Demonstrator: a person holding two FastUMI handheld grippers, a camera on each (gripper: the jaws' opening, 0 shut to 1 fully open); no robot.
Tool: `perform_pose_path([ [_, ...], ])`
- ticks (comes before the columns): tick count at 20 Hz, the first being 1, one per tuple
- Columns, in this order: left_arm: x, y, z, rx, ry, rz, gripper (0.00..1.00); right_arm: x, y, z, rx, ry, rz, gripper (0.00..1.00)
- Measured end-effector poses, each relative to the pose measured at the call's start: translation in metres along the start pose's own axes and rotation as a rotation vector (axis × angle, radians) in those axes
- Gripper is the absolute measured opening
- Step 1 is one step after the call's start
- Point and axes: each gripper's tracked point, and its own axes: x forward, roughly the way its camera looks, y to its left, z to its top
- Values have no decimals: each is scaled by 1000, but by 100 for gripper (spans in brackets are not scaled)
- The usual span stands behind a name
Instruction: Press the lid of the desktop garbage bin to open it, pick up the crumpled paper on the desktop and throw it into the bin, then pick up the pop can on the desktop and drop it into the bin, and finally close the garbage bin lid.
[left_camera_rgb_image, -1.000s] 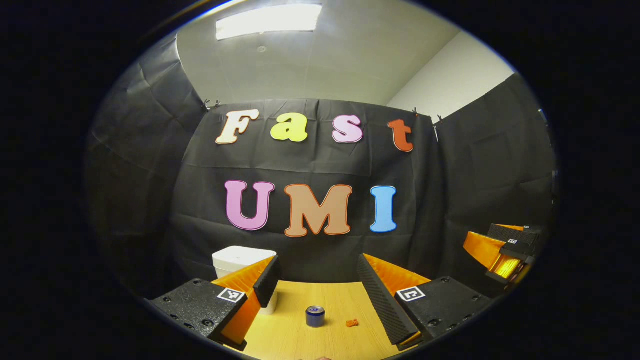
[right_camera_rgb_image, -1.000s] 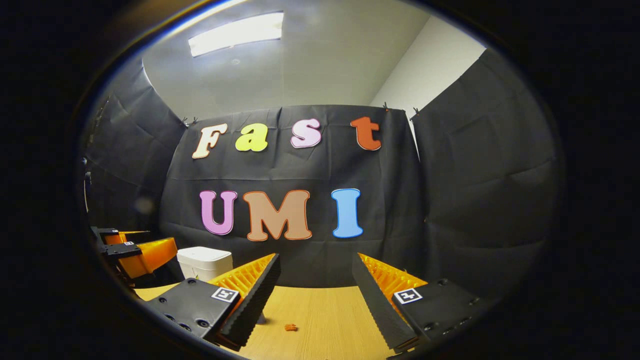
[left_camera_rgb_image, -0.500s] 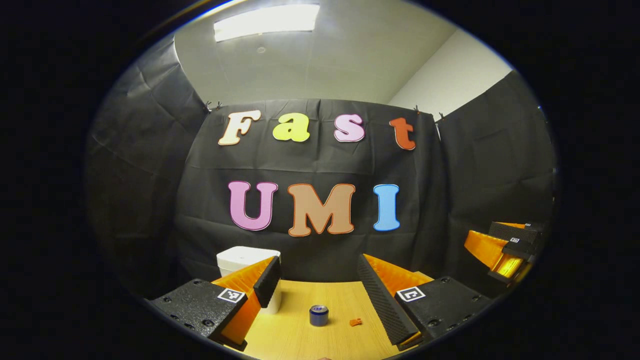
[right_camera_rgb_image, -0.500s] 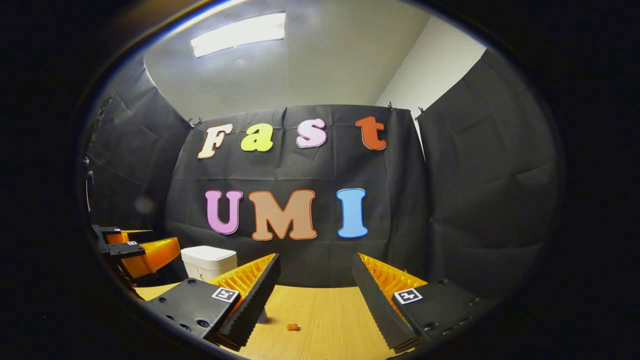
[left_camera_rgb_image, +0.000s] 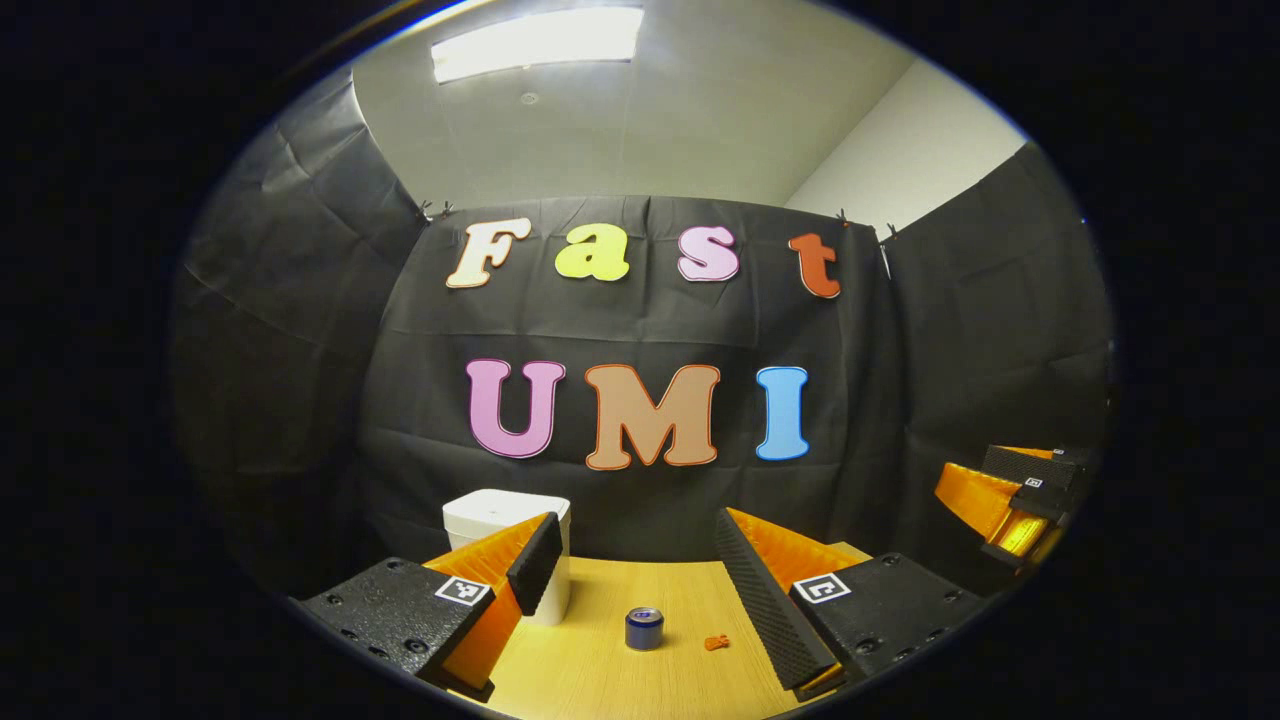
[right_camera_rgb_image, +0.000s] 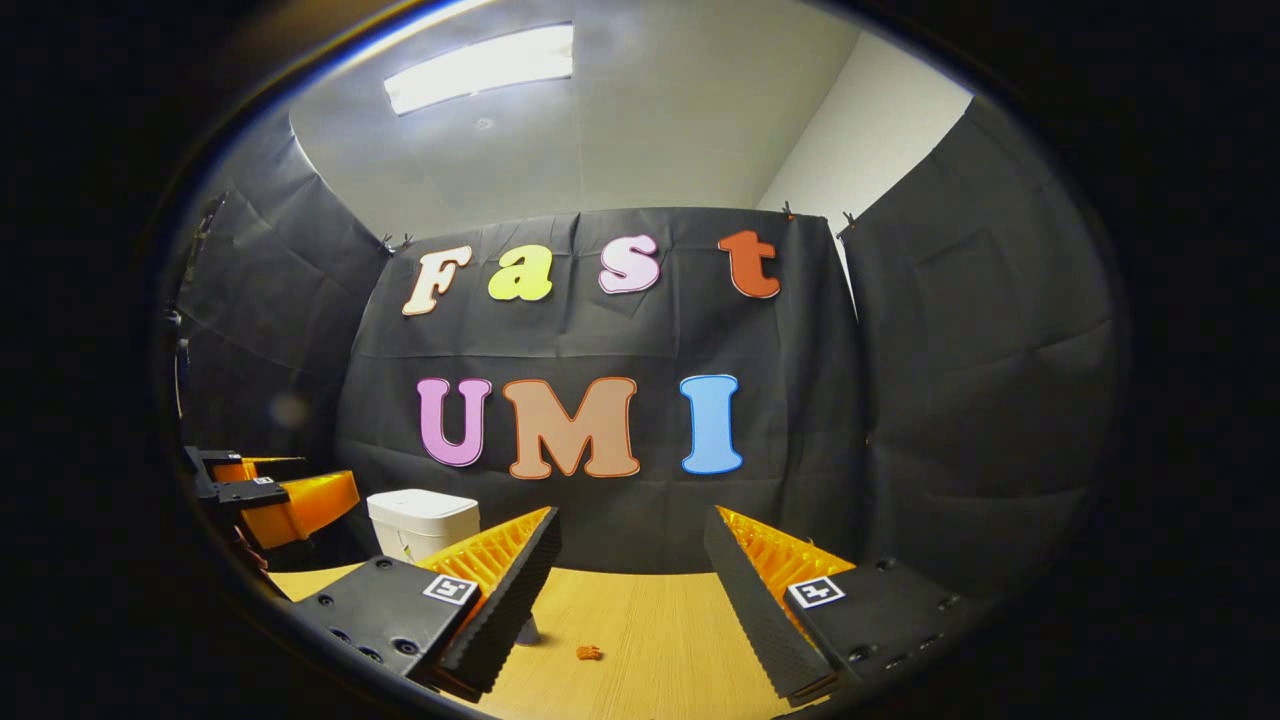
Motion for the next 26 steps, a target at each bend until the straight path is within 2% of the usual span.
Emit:
perform_pose_path([
  [2,1,0,-1,5,6,2,95,1,1,-1,-5,-1,3,96],
  [5,1,1,-4,10,17,4,87,2,3,-1,-7,1,8,96],
  [6,1,3,-5,11,22,11,72,2,3,-2,-8,2,10,96],
  [11,3,11,-15,-12,59,43,24,3,0,-6,-14,8,22,96],
  [12,4,11,-17,-16,66,43,10,3,0,-8,-13,9,28,96],
  [14,8,8,-17,-22,80,17,0,5,-1,-11,-11,11,42,96],
  [16,14,0,-15,-32,92,-25,0,6,-2,-15,-7,16,64,96],
  [22,58,43,13,43,75,30,0,13,-2,-22,16,27,74,96],
  [26,109,89,22,3,75,49,0,23,2,-26,-5,29,39,96],
])
